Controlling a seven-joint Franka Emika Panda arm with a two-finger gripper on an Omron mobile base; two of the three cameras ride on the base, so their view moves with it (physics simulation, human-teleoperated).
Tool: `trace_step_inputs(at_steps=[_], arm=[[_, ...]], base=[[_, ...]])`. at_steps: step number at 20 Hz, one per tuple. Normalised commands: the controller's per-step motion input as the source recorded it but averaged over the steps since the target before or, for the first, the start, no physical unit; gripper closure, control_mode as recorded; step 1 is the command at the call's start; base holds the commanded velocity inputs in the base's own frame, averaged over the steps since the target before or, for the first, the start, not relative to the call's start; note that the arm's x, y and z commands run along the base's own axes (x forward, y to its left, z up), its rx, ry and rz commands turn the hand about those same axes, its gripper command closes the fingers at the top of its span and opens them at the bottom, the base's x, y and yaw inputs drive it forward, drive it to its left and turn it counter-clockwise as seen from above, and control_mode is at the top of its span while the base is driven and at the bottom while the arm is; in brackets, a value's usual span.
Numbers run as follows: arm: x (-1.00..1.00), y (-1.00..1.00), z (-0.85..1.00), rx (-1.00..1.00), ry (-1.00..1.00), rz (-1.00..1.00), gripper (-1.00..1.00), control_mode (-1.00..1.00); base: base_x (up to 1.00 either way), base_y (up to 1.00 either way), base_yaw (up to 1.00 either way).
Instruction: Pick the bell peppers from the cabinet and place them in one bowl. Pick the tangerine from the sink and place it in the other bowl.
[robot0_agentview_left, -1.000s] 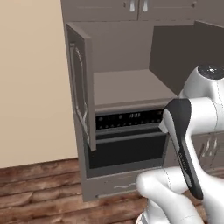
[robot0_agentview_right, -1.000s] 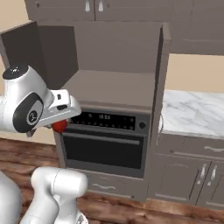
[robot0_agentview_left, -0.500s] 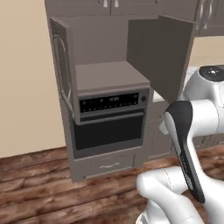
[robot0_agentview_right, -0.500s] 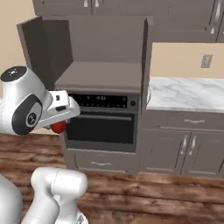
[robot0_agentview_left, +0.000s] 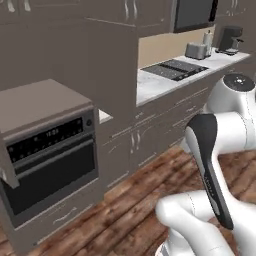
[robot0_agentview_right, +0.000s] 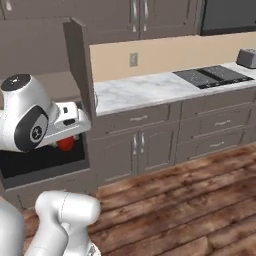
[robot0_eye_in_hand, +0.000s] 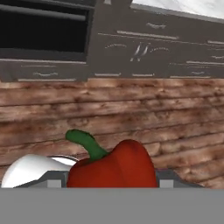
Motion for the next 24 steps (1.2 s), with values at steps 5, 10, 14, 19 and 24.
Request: trace_step_inputs(at_steps=[5, 10, 14, 19, 24], arm=[[0.0, 0.0, 0.0, 0.0, 0.0, 0.0, 1.0, 1.0], [0.0, 0.0, 0.0, 0.0, 0.0, 0.0, 1.0, 1.0], [0.0, 0.0, 0.0, 0.0, 0.0, 0.0, 1.0, 1.0], [0.0, 0.0, 0.0, 0.0, 0.0, 0.0, 1.0, 1.0], [0.0, 0.0, 0.0, 0.0, 0.0, 0.0, 1.0, 1.0]], base=[[0.21, -0.37, -0.78], [0.25, -0.4, -0.77], [0.25, -0.47, -0.76], [0.23, -0.47, -0.76], [0.33, -0.42, -0.74]])
